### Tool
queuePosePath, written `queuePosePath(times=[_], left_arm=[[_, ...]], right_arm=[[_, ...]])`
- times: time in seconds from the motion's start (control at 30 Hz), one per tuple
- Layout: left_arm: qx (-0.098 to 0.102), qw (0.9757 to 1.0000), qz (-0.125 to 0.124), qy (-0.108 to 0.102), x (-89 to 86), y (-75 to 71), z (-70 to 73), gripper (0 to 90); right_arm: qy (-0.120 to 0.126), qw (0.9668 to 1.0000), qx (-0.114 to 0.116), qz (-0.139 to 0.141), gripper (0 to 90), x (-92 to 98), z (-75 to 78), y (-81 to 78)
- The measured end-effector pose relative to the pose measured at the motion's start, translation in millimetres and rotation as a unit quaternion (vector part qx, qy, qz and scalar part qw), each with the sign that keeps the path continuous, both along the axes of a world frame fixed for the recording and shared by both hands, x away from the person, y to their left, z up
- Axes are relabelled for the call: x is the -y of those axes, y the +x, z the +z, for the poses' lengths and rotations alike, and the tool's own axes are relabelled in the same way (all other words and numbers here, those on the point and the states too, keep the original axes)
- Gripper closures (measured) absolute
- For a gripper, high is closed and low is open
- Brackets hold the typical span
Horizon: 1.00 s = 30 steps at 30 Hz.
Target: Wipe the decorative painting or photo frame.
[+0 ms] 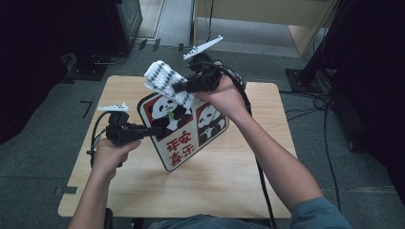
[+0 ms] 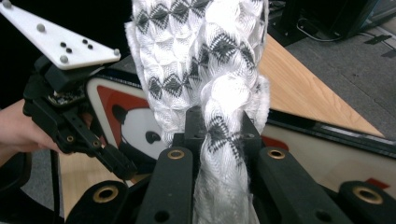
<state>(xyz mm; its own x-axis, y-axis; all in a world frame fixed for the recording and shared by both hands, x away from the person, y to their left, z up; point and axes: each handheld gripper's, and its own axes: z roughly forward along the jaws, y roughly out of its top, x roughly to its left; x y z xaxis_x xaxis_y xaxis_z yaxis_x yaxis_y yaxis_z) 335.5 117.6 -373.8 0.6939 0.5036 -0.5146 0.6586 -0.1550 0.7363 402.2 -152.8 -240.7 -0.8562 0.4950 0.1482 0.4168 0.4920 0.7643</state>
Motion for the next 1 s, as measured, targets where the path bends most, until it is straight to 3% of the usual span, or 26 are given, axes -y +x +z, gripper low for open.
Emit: queuePosePath(times=[0.33,1.0], left_arm=[[-0.001,1.0,-0.001,-0.002,-0.6,0.3,-0.5,72.7],[-0.003,1.0,-0.003,-0.002,-1.1,0.5,-0.8,72.6]], right_arm=[[-0.003,0.9999,-0.011,0.002,82.0,7.3,-20.5,-4.1],[-0.013,0.9995,-0.027,0.001,81.6,10.9,-44.8,-5.7]])
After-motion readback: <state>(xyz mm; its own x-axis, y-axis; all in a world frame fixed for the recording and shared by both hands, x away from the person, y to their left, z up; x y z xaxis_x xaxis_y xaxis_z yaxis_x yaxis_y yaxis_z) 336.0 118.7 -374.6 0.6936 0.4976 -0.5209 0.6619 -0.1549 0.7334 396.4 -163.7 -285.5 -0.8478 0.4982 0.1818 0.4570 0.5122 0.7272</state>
